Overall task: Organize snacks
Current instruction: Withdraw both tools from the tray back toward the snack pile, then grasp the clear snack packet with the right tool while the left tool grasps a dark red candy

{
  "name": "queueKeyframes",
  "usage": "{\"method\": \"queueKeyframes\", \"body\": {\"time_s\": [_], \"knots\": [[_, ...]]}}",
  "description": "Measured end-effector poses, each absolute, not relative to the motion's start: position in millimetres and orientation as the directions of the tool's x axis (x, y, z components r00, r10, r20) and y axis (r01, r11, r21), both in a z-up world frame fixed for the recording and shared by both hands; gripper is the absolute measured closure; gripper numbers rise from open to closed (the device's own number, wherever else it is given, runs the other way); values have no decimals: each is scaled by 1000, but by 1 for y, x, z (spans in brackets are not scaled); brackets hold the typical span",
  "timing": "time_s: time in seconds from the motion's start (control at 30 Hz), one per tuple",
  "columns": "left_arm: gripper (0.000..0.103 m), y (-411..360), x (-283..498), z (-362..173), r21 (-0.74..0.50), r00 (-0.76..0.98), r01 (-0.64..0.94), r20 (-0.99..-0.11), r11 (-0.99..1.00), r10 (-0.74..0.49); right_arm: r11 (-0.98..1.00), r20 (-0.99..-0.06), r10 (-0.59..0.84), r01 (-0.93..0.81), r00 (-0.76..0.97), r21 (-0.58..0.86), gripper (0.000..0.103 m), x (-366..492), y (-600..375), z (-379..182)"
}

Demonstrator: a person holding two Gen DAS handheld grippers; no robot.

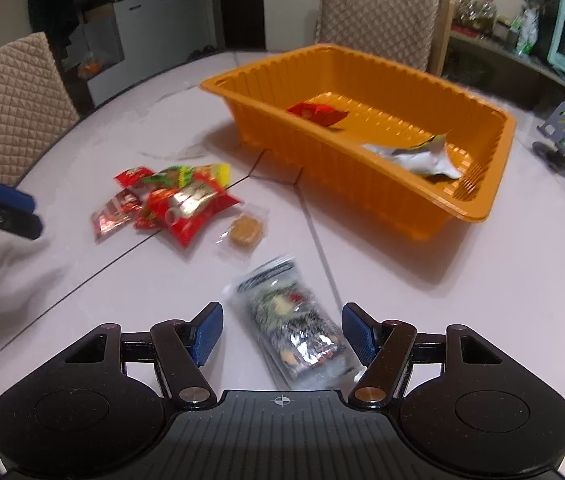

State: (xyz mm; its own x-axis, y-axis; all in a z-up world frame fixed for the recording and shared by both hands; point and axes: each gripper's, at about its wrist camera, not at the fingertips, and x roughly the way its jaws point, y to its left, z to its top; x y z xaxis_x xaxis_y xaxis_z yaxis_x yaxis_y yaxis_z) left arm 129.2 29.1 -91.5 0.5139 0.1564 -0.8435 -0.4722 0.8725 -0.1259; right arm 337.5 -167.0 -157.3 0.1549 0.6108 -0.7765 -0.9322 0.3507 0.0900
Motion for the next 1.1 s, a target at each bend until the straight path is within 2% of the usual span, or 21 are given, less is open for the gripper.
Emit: {"method": "queueKeyframes", "body": {"time_s": [0.13,0.47,0.67,0.73,0.77,0.87,0.93,1.1], "knots": [[66,31,131,-93,-129,515,-467,-844,875,151,350,-788,600,-931,139,102,37,324,-169,-156],[66,35,144,-96,-120,520,-440,-842,890,144,578,-782,571,-799,250,167,37,319,-162,-162],[66,36,152,-98,-118,528,-423,-838,898,139,614,-783,553,-774,283,154,37,325,-156,-163],[66,36,156,-100,-114,529,-418,-837,901,140,613,-787,543,-779,292,134,41,324,-153,-164],[66,36,158,-100,-111,529,-414,-837,903,140,614,-792,536,-779,292,128,49,324,-152,-165],[66,35,163,-104,-84,525,-401,-837,912,154,616,-790,532,-780,305,113,54,322,-151,-167],[66,35,167,-107,-71,520,-393,-839,917,158,618,-786,529,-780,321,97,64,321,-152,-167],[66,38,176,-115,-60,513,-376,-844,925,154,625,-781,544,-769,306,134,65,324,-161,-165]]}}
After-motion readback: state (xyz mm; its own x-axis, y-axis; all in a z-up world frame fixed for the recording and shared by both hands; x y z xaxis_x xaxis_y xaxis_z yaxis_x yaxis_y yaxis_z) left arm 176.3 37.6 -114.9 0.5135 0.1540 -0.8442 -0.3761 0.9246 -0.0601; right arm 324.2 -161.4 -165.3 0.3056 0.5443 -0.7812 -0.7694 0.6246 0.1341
